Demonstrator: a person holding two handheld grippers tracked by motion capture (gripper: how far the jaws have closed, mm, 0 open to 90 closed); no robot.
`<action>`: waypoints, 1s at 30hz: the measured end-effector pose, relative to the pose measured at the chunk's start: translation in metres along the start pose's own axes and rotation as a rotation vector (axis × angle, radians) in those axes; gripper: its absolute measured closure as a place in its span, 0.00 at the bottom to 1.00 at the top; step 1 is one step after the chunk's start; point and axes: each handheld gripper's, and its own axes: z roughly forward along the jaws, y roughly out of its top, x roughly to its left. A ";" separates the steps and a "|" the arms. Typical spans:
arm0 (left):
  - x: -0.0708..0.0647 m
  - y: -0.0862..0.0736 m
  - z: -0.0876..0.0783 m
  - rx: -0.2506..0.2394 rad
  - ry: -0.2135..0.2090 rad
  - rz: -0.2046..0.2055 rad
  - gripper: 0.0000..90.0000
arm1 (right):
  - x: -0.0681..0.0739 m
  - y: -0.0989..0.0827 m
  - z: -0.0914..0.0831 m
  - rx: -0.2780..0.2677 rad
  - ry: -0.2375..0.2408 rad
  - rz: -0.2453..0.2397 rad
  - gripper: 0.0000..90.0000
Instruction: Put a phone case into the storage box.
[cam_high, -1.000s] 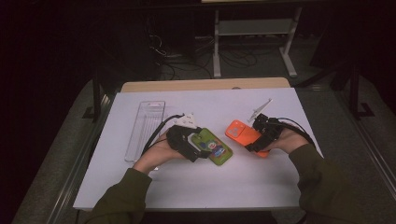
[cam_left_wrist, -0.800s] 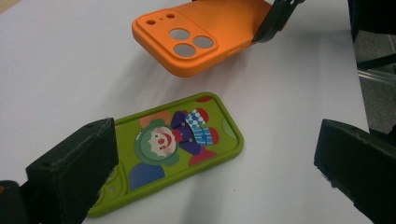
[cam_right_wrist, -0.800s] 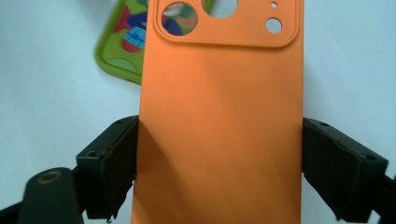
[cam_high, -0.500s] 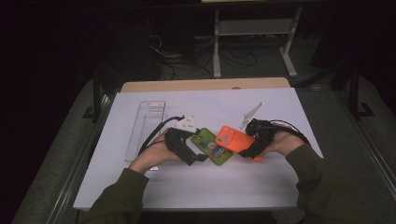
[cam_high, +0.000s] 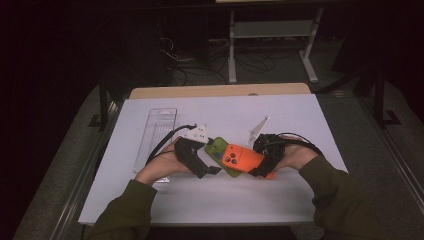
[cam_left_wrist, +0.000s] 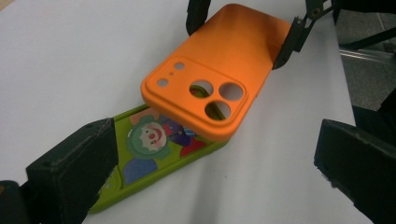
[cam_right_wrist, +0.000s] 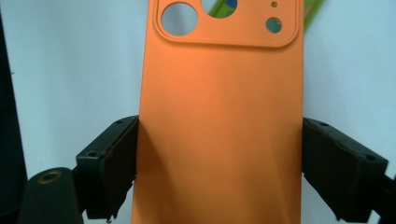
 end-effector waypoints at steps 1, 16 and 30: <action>-0.001 0.000 0.000 0.004 -0.012 0.008 0.00 | 0.003 0.004 0.003 0.008 0.009 -0.019 0.17; -0.011 -0.001 0.014 0.074 -0.094 0.078 0.00 | 0.025 0.026 0.014 0.008 0.080 -0.139 0.17; -0.020 -0.002 0.032 0.120 -0.147 0.110 0.00 | 0.035 0.037 0.013 -0.035 0.108 -0.203 0.17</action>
